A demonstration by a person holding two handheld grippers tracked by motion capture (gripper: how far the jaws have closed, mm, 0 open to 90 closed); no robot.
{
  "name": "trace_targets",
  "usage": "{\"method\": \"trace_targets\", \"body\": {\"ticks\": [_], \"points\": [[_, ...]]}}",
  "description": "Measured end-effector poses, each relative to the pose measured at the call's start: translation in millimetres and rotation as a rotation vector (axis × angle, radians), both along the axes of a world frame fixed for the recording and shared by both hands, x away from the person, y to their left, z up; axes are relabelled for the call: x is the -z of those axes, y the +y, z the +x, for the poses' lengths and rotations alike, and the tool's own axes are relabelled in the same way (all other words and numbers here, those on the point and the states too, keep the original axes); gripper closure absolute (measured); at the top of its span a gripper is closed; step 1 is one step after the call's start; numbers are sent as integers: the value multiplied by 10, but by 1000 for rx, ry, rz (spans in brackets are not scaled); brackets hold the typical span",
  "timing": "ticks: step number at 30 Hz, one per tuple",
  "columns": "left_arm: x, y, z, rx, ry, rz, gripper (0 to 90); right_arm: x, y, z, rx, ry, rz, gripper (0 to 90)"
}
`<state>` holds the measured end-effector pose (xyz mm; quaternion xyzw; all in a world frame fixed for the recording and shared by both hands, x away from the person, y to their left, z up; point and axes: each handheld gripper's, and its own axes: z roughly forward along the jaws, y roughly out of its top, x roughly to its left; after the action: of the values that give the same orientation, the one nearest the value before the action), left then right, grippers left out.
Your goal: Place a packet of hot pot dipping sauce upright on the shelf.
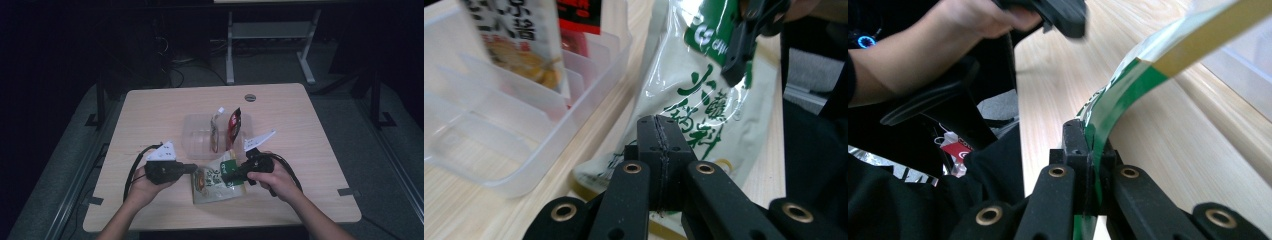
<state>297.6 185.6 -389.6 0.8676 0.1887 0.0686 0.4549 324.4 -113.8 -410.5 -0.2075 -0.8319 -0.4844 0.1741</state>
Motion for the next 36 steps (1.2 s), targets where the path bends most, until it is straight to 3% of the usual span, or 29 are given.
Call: {"method": "trace_targets", "body": {"ticks": [2, 6, 12, 16, 23, 26, 36], "points": [[41, -69, 5, -3, -4, 25, 897, -44, 16, -19, -6, -10, 15, 900], [83, -178, 9, 27, 4, 31, 897, -130, 29, -56, -17, -16, 50, 900], [116, -390, -33, 82, 17, 34, 897, -188, 38, -70, -32, -35, 67, 900], [120, -422, -40, 100, 14, 36, 897, -250, 55, -78, -39, -64, 65, 900], [110, -144, -53, 47, 37, 44, 807, -356, 102, -47, -38, -96, 55, 900], [104, -30, -84, 24, 68, 39, 704, -383, 123, -5, -23, -109, 47, 900], [254, 267, -180, -60, 153, 88, 468, -574, 282, 146, -14, -139, 12, 900]]}}
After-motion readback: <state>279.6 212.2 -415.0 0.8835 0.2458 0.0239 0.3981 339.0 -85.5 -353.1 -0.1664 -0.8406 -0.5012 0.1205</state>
